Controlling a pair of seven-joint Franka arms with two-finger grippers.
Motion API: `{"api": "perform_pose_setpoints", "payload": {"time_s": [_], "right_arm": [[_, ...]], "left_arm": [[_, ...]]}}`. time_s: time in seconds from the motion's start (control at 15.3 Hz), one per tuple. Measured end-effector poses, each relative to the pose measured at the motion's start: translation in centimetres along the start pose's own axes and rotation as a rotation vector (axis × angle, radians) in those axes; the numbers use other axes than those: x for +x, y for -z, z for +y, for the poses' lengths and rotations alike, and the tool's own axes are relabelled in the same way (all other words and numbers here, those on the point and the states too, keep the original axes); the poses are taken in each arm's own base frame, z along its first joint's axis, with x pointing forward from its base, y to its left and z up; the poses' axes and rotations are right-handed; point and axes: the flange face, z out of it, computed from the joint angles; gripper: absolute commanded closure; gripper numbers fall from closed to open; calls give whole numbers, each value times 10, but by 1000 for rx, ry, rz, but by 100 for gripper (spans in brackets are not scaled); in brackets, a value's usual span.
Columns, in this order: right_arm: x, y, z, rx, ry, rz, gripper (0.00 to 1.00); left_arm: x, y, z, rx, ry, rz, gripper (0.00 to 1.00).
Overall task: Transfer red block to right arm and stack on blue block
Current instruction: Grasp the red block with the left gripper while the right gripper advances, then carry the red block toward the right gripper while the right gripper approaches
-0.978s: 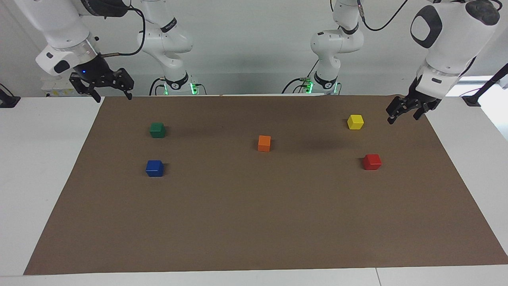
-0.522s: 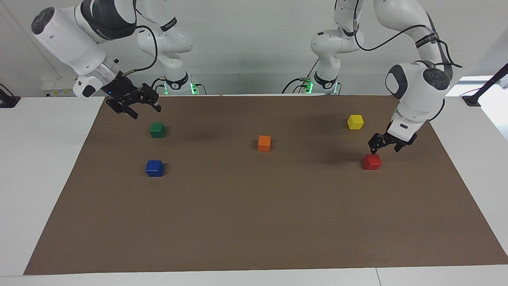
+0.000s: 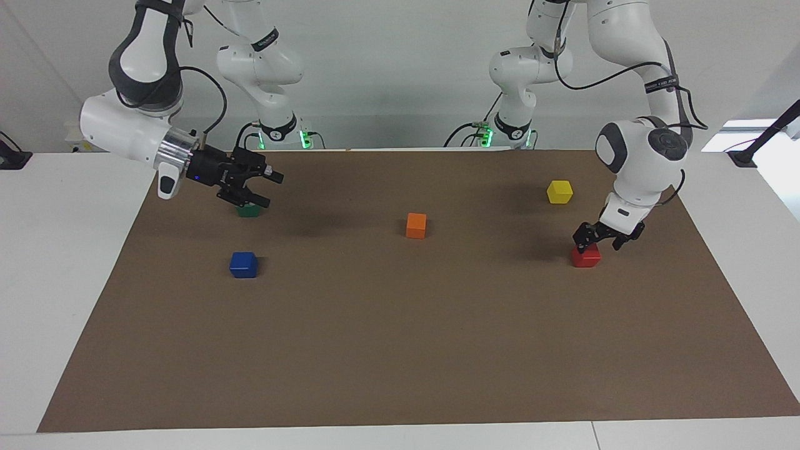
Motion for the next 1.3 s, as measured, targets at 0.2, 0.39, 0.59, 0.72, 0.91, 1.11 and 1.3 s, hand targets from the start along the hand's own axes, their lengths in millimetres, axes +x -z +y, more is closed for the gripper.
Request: {"api": "perform_pose_setpoints", "payload": {"time_s": [0.2,0.39,0.59,0.72,0.91,1.11,1.3], "right_arm": [[-14,-40,-9,242,-47,-7,0],[-29,-82,-27,473,-103,-70,0],[-48,-128,-33,706,-107,-156,0],[-60,-157,-21,870,-83,-204,0],[-69,-180,-2,1038,-94,-259,0],[-68,-187,3,1101,-113,-242,0],[-78,-227,-6,1167,-163,-213,0]], "left_arm": [[-1,-10,1,-1,-1,2,3],[2,-33,3,-3,-5,-1,4],[3,-48,3,-5,-5,-10,95],[2,-48,3,-5,-5,-24,100],[4,-38,0,-7,43,-93,100],[14,25,6,-15,184,-218,100],[9,147,43,-44,391,-271,100]]}}
